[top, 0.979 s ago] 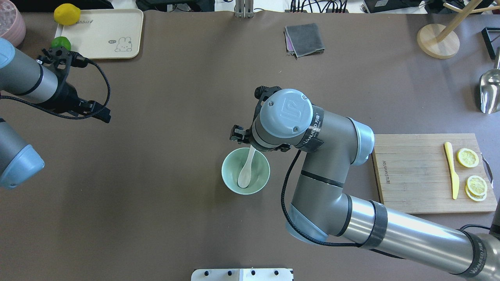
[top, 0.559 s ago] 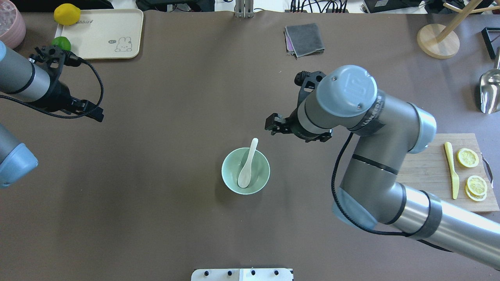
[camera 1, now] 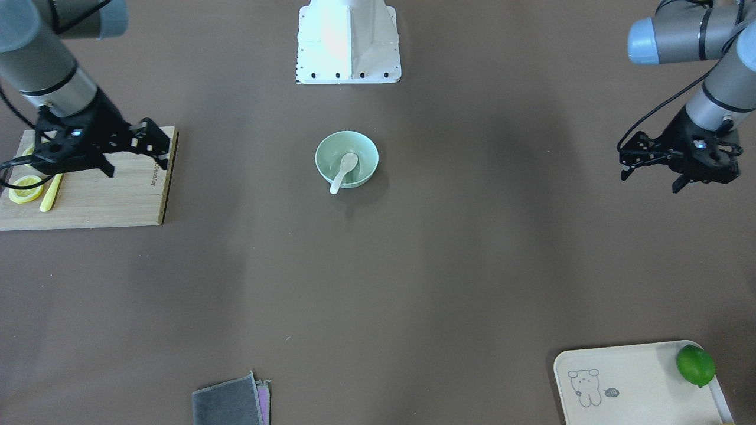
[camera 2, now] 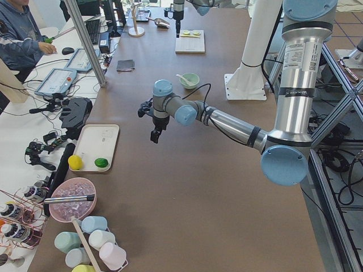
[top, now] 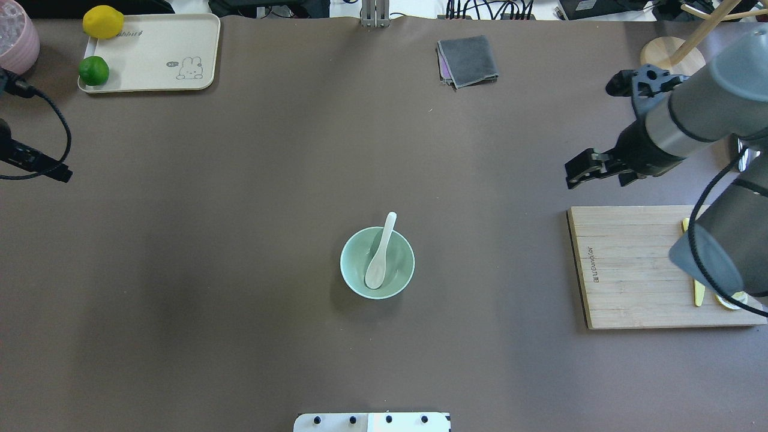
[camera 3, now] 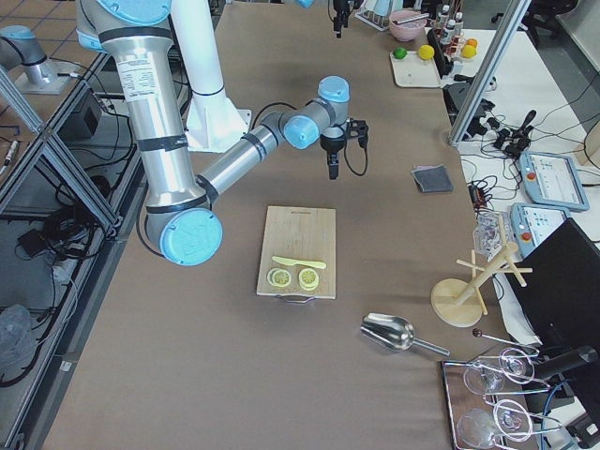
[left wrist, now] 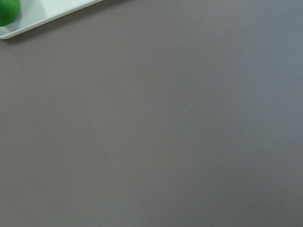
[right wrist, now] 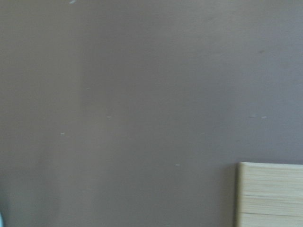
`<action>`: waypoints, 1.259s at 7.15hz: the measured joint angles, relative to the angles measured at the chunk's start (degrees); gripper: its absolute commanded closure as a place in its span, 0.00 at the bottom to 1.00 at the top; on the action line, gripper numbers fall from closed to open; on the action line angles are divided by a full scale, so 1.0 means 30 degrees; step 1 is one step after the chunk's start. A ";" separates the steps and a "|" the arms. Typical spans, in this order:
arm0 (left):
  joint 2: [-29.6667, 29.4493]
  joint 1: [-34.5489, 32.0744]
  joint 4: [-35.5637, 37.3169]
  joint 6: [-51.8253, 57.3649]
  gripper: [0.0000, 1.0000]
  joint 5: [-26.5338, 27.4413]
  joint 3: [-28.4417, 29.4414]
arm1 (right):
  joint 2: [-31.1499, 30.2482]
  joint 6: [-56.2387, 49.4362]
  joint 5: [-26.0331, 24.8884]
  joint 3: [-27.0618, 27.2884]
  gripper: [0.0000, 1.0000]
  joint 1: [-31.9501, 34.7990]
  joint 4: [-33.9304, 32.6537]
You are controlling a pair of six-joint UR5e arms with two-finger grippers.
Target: Place spoon in bowl
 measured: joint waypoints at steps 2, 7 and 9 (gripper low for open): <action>0.1620 -0.3678 0.0011 0.4957 0.02 -0.1484 0.1214 | -0.2351 -0.5626 0.1369 -0.0553 0.00 0.3286 -0.0065; 0.5311 -0.8206 0.0122 0.9549 0.02 -0.3232 0.1706 | -0.5236 -1.3101 0.2617 -0.3102 0.00 0.8660 0.0049; 0.5186 -0.8463 0.0068 0.7969 0.02 -0.3486 0.1319 | -0.5282 -1.4433 0.2551 -0.4217 0.00 0.9389 0.0022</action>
